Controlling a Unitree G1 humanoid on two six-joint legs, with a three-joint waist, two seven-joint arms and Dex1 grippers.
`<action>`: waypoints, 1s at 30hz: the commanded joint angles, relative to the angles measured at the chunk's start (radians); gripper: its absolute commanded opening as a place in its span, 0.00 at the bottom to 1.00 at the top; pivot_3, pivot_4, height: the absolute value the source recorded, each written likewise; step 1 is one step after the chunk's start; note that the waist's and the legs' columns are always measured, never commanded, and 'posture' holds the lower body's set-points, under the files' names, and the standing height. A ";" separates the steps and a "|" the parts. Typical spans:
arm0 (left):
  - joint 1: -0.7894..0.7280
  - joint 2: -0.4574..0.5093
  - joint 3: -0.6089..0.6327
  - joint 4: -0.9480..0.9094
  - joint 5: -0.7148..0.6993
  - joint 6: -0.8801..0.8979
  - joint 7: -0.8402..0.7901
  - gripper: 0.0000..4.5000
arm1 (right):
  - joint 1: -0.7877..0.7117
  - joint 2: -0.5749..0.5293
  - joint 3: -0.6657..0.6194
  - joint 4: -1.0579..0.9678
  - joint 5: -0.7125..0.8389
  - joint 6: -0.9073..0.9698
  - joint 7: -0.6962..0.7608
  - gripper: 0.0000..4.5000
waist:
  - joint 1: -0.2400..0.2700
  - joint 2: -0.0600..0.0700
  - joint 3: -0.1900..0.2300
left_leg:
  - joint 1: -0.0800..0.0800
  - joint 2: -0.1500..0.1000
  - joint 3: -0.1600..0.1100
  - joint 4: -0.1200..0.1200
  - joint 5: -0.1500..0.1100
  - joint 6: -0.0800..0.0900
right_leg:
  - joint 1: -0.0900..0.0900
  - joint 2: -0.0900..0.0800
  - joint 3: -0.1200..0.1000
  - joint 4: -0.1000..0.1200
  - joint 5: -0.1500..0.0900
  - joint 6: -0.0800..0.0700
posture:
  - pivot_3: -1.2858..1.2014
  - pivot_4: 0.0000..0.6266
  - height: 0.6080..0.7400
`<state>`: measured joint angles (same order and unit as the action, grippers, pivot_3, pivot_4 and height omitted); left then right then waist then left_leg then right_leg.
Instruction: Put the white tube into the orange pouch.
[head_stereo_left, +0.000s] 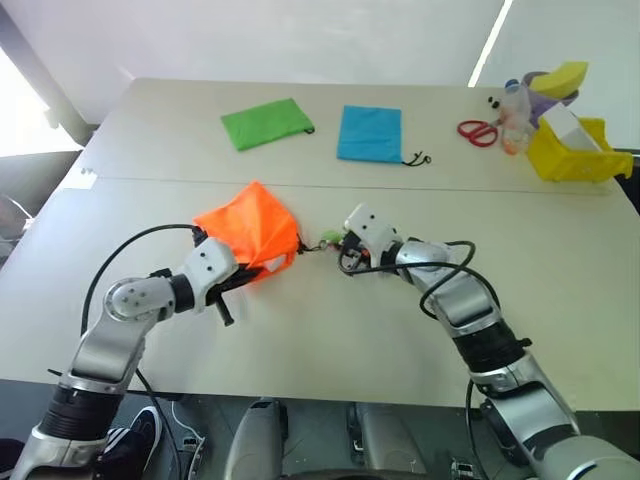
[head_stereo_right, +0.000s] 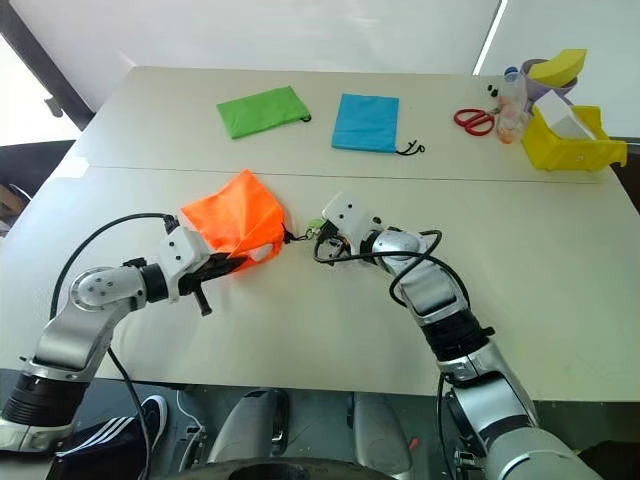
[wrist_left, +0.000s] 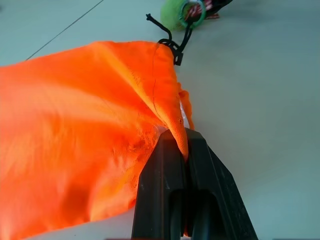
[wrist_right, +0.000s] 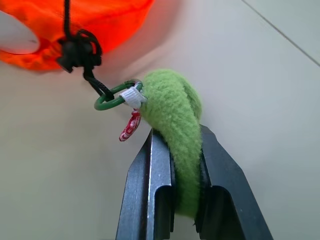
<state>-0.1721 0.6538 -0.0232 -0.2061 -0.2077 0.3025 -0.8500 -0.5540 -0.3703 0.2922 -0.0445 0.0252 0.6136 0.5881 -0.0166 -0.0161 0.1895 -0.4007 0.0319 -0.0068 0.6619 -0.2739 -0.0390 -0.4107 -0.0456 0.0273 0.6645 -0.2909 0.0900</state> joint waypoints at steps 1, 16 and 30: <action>-0.013 -0.004 0.026 -0.019 -0.033 0.020 0.003 0.00 | 0.016 -0.024 -0.055 -0.120 0.023 -0.033 0.015 0.06 | 0.000 0.000 0.000 | 0.000 0.000 0.000 0.000 0.000 0.000 | 0.000 0.000 0.000 0.000 0.000 0.000 | 0.52 0.24 1.00; 0.015 0.020 0.044 -0.057 -0.177 0.085 -0.093 0.62 | 0.102 -0.020 -0.112 -0.215 0.063 -0.007 -0.023 0.04 | 0.000 0.000 0.000 | 0.000 0.000 0.000 0.000 0.000 0.000 | 0.000 0.000 0.000 0.000 0.000 0.000 | 0.52 0.24 1.00; -0.359 0.075 -0.018 0.166 -0.272 0.178 -0.358 0.62 | 0.169 -0.003 -0.067 -0.117 -0.024 -0.080 -0.099 0.04 | -0.005 0.000 0.000 | 0.000 -0.001 0.000 0.002 0.000 0.000 | 0.001 0.001 0.000 0.000 0.000 0.000 | 0.52 0.24 1.00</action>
<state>-0.4982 0.6769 -0.0337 -0.0567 -0.4616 0.4570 -1.1188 -0.3871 -0.3748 0.2270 -0.1569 0.0166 0.5678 0.5072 -0.0211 -0.0164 0.1894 -0.4006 0.0310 -0.0073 0.6634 -0.2738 -0.0391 -0.4100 -0.0436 0.0270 0.6647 -0.2909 0.0901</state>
